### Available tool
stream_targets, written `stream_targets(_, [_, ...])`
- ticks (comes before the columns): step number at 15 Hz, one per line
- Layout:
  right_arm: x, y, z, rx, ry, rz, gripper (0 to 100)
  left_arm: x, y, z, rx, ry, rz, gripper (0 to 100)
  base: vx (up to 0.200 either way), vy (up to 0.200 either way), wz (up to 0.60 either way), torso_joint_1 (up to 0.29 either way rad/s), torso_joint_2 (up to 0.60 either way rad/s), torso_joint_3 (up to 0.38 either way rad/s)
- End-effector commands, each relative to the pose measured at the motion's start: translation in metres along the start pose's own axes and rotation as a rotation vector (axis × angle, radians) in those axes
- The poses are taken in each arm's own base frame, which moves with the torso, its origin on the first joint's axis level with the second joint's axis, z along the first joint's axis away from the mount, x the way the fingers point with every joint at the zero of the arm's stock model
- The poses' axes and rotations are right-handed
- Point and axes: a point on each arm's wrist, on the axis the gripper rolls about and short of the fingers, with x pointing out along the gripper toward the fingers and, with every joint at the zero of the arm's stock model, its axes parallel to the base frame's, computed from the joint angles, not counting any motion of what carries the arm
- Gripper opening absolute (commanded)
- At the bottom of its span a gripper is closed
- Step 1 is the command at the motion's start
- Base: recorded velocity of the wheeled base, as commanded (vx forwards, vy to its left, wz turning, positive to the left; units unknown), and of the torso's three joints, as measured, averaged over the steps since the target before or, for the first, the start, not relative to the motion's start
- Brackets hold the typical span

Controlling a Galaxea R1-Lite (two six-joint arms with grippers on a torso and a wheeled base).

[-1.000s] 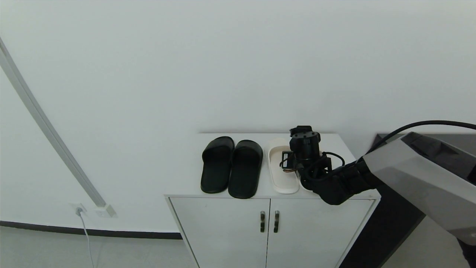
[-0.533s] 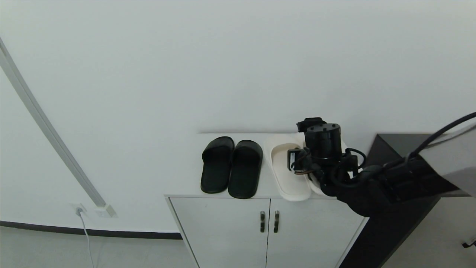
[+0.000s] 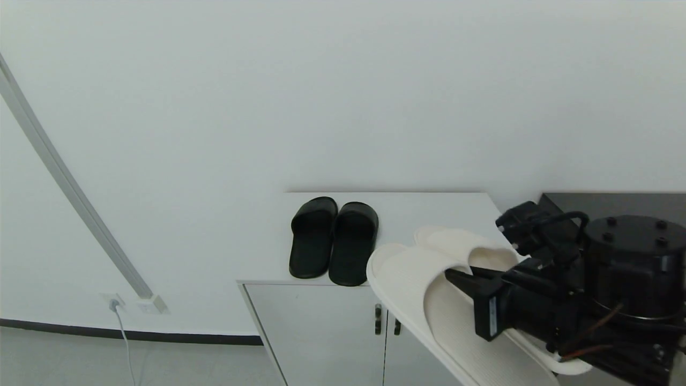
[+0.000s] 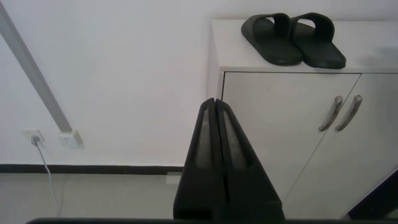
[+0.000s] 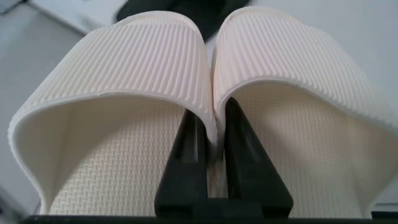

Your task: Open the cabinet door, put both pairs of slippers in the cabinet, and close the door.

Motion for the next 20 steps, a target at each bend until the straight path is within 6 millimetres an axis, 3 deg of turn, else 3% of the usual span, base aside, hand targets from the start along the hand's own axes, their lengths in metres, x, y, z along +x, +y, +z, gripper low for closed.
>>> stream_targets(1, [-0.026,-0.003,0.001,0.001,-0.032,0.041,0,0.0,0.0,0.0,-0.002,0.001,0.001,0,0.0,0.0,0.0,0.0,0.0,0.0])
stream_targets(7, [-0.029,-0.001,-0.004,-0.006,-0.017,0.057,0,0.0,0.0,0.0,-0.004,0.001,-0.001,0,0.0,0.0,0.0,0.0,0.0,0.0])
stream_targets(13, [-0.027,-0.001,-0.009,-0.01,0.006,0.054,0,0.0,0.0,0.0,-0.004,0.001,-0.002,0,-0.2,0.0,0.0,0.0,0.0,0.006])
stream_targets(20, [-0.026,-0.001,-0.012,-0.014,0.019,0.048,0,0.0,0.0,0.0,-0.004,0.001,-0.002,0,0.0,0.0,0.0,0.0,0.0,0.0])
